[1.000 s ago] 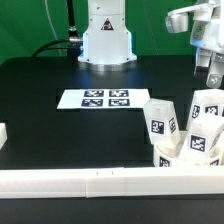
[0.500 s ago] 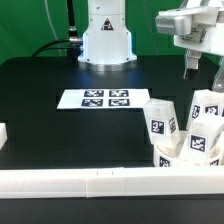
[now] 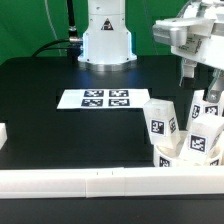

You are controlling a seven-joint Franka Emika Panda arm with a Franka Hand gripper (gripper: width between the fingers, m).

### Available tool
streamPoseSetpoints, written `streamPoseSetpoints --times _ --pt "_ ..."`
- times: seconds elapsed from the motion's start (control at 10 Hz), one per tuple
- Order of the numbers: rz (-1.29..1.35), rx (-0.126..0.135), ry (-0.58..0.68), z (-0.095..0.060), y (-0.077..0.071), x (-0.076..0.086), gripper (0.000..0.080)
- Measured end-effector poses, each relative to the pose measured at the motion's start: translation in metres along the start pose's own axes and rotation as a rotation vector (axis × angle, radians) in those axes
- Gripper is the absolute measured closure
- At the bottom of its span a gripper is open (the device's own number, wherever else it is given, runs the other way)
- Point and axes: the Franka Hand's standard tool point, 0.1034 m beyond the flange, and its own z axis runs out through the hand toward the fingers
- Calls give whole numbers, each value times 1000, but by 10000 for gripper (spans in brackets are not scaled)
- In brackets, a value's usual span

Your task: Assemble stool

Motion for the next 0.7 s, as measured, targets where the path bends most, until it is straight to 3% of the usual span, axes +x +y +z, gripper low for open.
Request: streamPoseSetpoints --times 0.1,0.2,0.3,0.7 --pt "7 -1 1 -1 1 2 151" --pt "13 -2 2 -2 3 5 245" --pt "15 -1 1 -1 4 6 427" --pt "19 -2 -1 0 7 5 469"
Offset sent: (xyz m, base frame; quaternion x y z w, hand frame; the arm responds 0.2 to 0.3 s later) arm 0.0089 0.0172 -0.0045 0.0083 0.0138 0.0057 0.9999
